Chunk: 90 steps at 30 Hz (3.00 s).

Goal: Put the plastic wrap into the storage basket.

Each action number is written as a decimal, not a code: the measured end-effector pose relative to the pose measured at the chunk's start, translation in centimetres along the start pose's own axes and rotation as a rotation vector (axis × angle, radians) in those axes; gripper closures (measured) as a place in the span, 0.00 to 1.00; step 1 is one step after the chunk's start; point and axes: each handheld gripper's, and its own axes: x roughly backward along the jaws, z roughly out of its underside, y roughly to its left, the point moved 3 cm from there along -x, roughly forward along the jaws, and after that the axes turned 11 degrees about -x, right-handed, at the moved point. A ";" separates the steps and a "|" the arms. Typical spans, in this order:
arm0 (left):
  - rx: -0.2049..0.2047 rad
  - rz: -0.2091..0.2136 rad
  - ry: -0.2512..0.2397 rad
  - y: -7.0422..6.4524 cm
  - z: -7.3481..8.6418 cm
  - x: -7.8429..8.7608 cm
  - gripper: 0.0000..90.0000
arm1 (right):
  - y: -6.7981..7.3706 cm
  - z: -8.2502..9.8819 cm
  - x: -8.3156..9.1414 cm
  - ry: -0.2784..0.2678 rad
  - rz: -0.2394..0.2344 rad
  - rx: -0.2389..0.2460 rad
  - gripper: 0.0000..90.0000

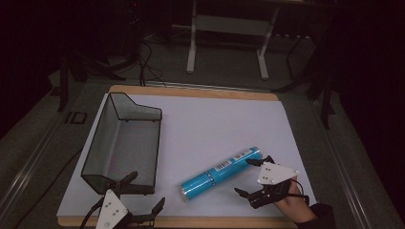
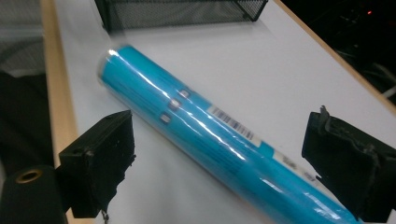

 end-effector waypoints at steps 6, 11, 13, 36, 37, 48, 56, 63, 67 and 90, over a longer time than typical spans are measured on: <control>-0.004 0.000 0.003 0.0 0.0 0.0 0.02 | -0.3 -1.0 -1.2 0.099 0.002 0.086 0.11; -0.001 0.001 0.001 0.0 0.0 0.0 0.02 | -0.8 -1.4 -2.8 0.211 -0.087 0.061 0.10; -0.001 0.004 0.003 0.1 0.0 0.1 0.02 | -0.9 -1.5 -3.4 0.239 -0.116 0.053 0.10; -0.002 0.013 0.005 0.1 0.1 0.0 0.02 | -1.1 -2.6 -10.0 0.675 -0.105 0.412 0.15; -0.001 0.014 0.005 0.1 0.1 0.0 0.02 | -1.1 -2.7 -10.3 0.679 -0.094 0.442 0.15; -0.001 0.015 0.011 0.2 0.2 0.0 0.02 | 0.0 -1.5 -12.9 0.813 -0.097 0.641 0.15; 0.001 0.016 0.012 0.2 0.3 -0.1 0.02 | -0.3 -0.8 -14.2 0.826 -0.112 0.729 0.19; 0.005 0.016 0.015 0.2 0.3 -0.2 0.02 | -0.3 -0.5 -15.2 0.851 -0.114 0.765 0.12; 0.005 0.016 0.016 0.2 0.3 -0.2 0.02 | 0.5 -0.5 -15.1 0.854 -0.103 0.862 0.18; -0.015 0.002 0.024 0.1 0.3 -0.1 0.02 | 0.6 -1.4 -14.6 0.915 -0.094 0.764 0.35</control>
